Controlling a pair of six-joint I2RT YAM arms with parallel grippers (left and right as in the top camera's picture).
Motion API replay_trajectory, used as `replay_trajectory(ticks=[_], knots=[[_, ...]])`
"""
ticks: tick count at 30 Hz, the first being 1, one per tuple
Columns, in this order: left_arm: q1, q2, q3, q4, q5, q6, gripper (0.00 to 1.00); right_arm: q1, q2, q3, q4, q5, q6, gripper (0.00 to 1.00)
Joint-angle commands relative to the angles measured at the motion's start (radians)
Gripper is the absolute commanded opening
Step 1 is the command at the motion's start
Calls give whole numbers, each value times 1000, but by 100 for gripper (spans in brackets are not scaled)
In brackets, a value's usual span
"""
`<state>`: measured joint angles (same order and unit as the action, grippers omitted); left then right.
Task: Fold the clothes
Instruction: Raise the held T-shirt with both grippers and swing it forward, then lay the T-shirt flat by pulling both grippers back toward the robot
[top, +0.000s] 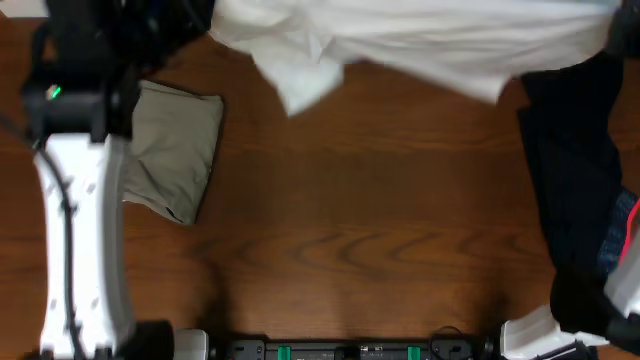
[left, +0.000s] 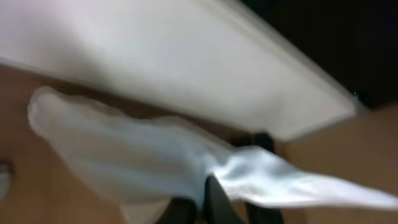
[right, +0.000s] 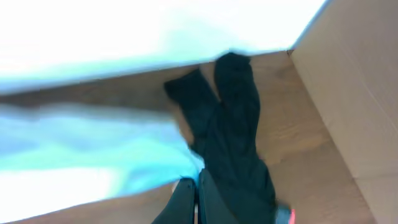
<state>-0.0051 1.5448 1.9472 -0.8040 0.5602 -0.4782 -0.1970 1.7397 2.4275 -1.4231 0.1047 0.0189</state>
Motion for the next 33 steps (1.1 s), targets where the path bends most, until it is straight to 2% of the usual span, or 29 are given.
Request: replay_trajectory(ticks=[1, 6, 10, 16, 22, 27, 33], knots=[[-19, -1, 6, -183, 84, 50, 6, -6, 39, -21, -106, -8, 10, 1], [-71, 18, -59, -497, 79, 193, 6, -6, 39, -111, -275, 5, 10, 1], [-121, 23, -192, -609, -1, 283, 6, -6, 27, -275, -275, 10, 10, 1], [-153, 23, -441, -616, -126, 288, 6, -6, 27, -565, -223, 15, 10, 1], [-153, 23, -628, -544, -136, 287, 6, -6, 4, -814, -154, -9, 29, 1], [-153, 23, -732, -507, -135, 287, 6, -12, -42, -1014, -65, -11, 48, 1], [-153, 23, -792, -531, -135, 287, 6, -35, -85, -1154, 21, -58, 51, 2]])
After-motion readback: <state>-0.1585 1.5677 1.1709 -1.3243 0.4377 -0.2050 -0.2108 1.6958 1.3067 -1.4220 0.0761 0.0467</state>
